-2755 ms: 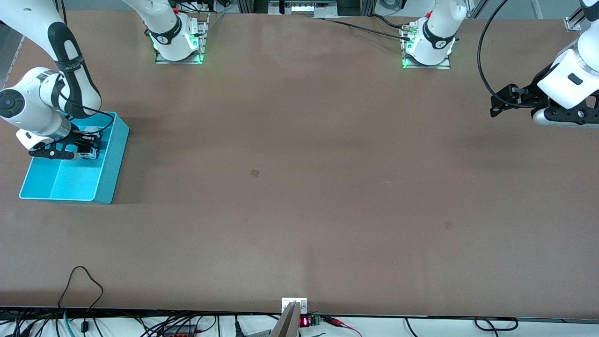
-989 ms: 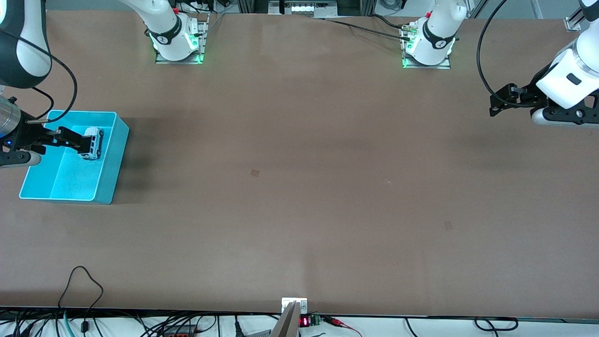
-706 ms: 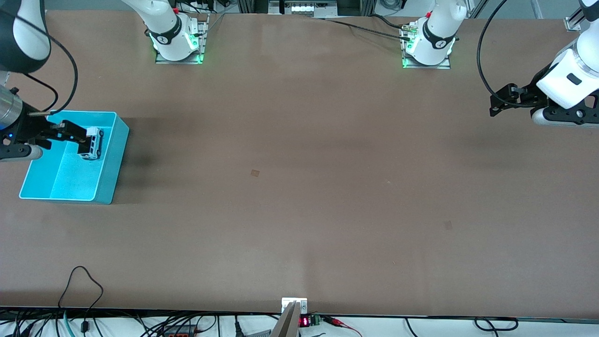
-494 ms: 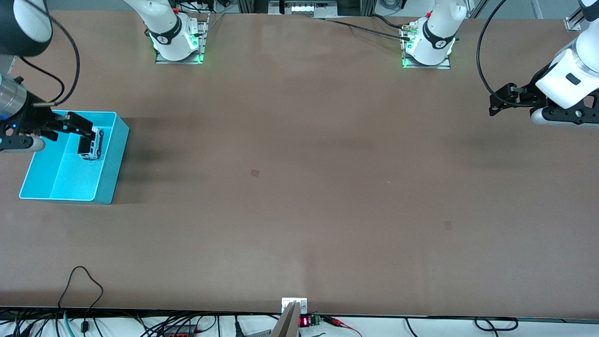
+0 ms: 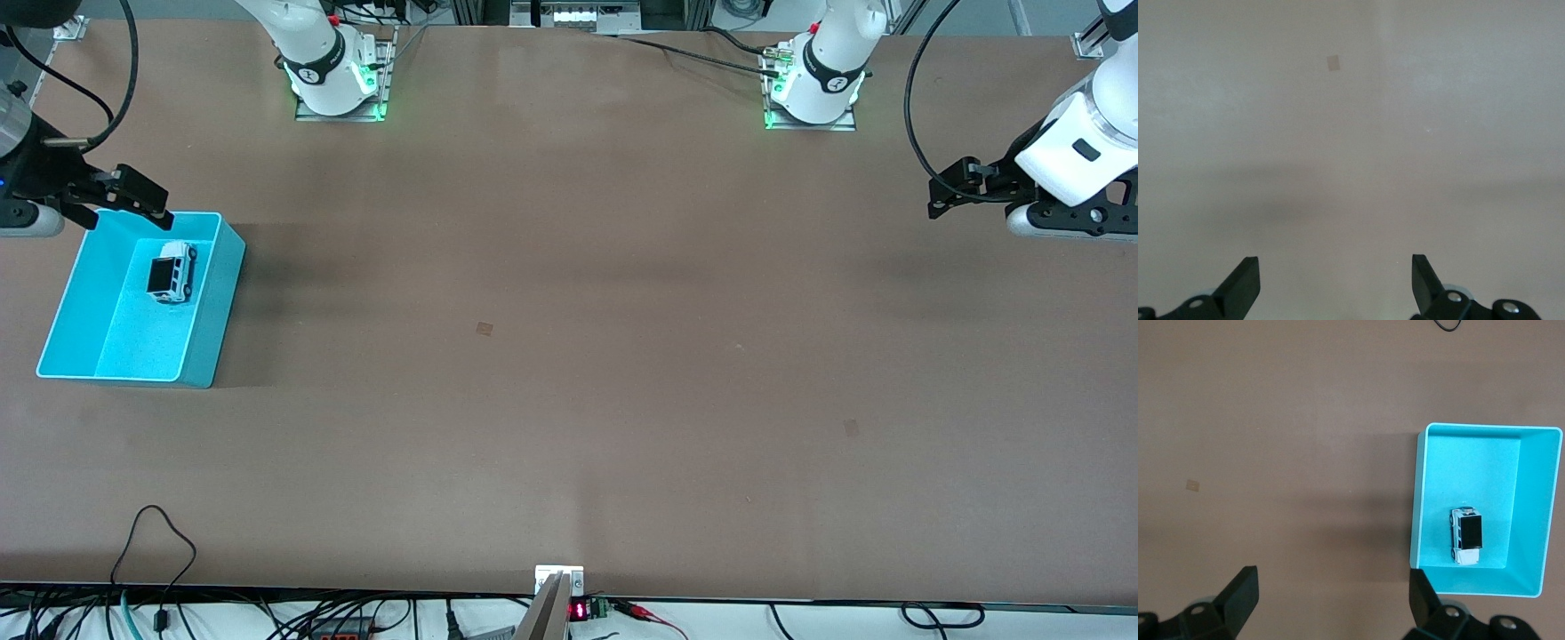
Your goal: Wind and store white jeep toy
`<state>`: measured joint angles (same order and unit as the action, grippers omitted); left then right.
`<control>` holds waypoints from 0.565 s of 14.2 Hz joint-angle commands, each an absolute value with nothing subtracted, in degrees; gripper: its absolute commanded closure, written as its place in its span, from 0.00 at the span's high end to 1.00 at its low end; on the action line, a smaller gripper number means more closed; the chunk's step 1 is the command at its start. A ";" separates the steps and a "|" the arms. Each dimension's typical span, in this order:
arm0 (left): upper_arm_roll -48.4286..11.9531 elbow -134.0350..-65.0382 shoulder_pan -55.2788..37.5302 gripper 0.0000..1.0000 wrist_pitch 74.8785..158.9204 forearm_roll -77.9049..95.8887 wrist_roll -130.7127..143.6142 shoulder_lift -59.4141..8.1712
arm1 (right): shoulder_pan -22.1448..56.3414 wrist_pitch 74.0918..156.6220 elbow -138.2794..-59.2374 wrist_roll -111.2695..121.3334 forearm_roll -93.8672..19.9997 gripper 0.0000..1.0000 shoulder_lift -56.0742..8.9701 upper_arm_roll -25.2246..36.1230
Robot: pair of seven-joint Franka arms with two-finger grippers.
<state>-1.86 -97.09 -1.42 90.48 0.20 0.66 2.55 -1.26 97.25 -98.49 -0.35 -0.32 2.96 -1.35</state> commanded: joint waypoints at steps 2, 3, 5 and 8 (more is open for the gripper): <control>-2.20 -95.80 -1.23 1.00 89.30 -0.97 -0.44 2.37 | 1.23 98.88 -98.27 -0.70 -0.88 1.00 1.85 0.79; -2.02 -95.80 -1.14 1.00 89.38 -0.97 -0.53 2.37 | 1.23 98.53 -98.26 -0.44 -0.88 1.00 1.85 0.70; -2.02 -95.80 -1.23 1.00 89.38 -0.97 -0.53 2.37 | 1.23 98.44 -98.00 -0.18 -0.79 1.00 1.85 0.62; -2.02 -95.80 -1.23 1.00 89.30 -0.88 -0.44 2.37 | 1.14 98.70 -98.00 -0.53 -0.88 1.00 1.84 0.62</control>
